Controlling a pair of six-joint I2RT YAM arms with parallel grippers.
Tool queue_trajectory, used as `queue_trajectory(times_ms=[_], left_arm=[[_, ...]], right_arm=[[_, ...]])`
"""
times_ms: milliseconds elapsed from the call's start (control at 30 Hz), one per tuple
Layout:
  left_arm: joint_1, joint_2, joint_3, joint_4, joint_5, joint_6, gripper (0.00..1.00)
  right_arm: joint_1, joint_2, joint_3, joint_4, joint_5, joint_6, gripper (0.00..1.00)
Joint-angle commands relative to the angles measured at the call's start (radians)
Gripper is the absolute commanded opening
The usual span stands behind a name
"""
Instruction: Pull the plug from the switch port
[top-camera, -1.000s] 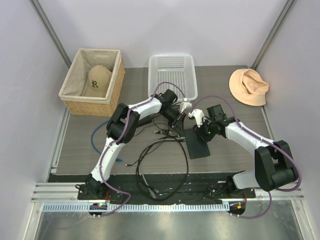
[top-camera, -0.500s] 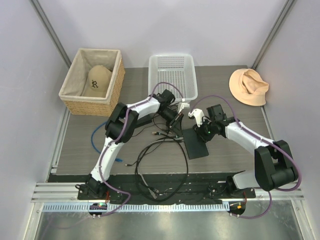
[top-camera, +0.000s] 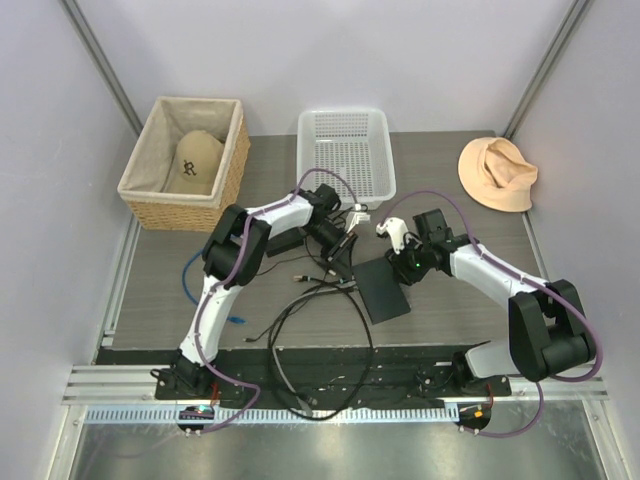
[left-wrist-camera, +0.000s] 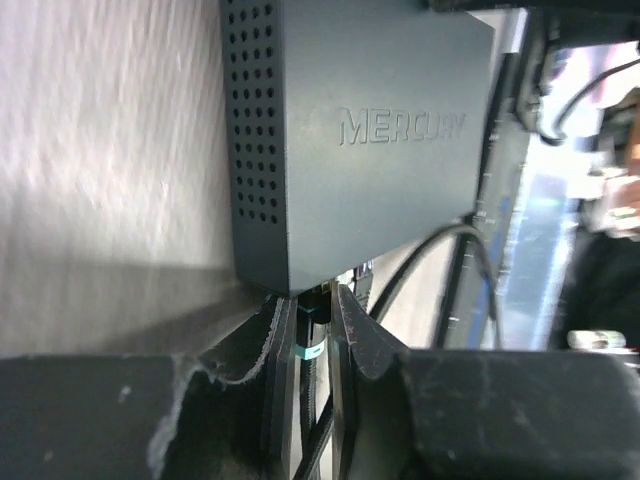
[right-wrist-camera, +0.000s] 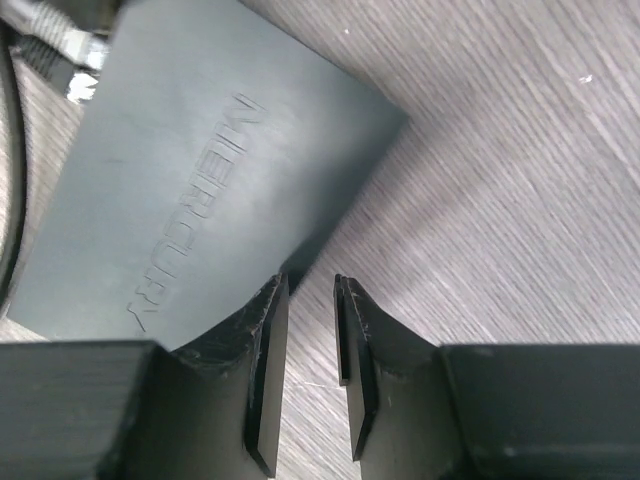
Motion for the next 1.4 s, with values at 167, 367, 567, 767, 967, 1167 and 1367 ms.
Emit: queue_trajectory(times_ms=[167,367,567,767,967,1167,1367], left_arm=[[0.072,0.068,0.066,-0.112,-0.008,-0.106,0.00],[0.040,0.076,0.124,-0.193,-0.024,-0.020,0.00],[0.035,-0.011,0.035,-0.085,-0.062,-0.040,0.00],[-0.008,-0.117,-0.072,0.150,-0.222,-0.149,0.00],[-0.025,-0.194,-0.166,0.227,-0.262,-0.190,0.00],[-0.028,-0.237,-0.248,0.304,-0.281,-0.241,0.00],[-0.022,-0.269,-0.331,0.380,-0.245,-0.327,0.00]], right_arm=[[-0.004,0.031,-0.026,-0.098,0.042,-0.006,0.31],[-0.004,-0.019,0.085,-0.078,-0.012,0.131,0.25],[-0.004,0.020,0.269,-0.164,-0.044,0.148,0.20],[0.051,0.084,0.249,-0.138,-0.075,0.084,0.16],[0.160,0.095,0.148,-0.045,-0.059,0.102,0.15],[0.206,0.129,0.079,-0.016,-0.012,0.117,0.15],[0.224,0.150,0.050,-0.026,0.042,0.085,0.11]])
